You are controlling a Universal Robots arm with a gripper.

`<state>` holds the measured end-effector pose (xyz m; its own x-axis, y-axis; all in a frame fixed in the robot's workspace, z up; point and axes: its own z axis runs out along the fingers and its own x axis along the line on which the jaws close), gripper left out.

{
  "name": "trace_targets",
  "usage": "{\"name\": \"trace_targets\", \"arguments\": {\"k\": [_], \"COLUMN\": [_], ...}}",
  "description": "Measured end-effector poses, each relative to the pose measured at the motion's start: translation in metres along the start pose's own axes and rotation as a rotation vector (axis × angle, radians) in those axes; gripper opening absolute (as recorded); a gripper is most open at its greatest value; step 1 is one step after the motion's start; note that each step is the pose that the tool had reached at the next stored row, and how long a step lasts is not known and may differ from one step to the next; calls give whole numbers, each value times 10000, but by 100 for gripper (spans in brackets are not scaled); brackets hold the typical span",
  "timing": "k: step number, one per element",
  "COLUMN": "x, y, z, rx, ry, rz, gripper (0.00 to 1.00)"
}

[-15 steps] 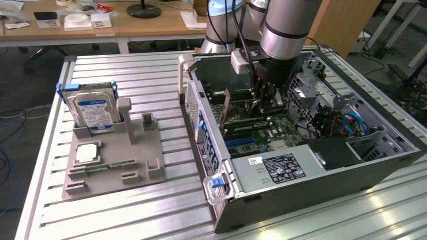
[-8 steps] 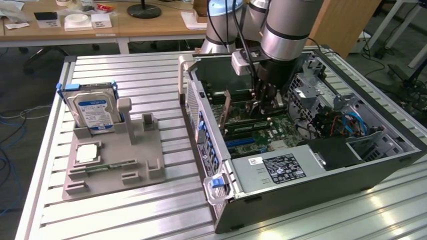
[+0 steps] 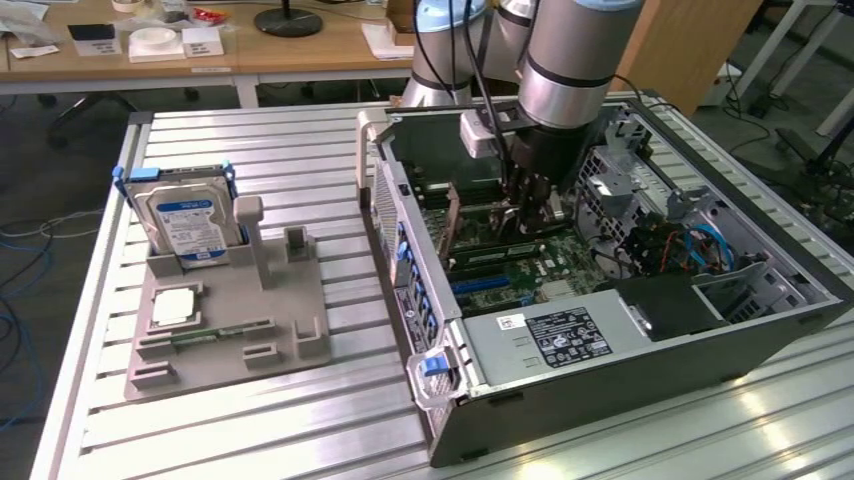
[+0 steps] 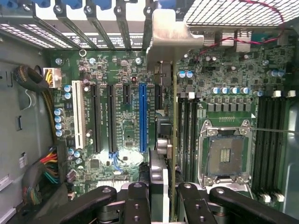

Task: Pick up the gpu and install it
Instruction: 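Insert the gpu into the slot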

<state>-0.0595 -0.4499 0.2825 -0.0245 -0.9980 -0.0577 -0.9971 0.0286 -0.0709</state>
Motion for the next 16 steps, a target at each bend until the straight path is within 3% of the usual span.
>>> {"name": "trace_targets", "arguments": {"k": [7, 16], "x": [68, 110], "y": [7, 70], "z": [44, 139], "rx": [17, 25], "ry": [-56, -59], "rz": [2, 5], "gripper": [28, 28]}}
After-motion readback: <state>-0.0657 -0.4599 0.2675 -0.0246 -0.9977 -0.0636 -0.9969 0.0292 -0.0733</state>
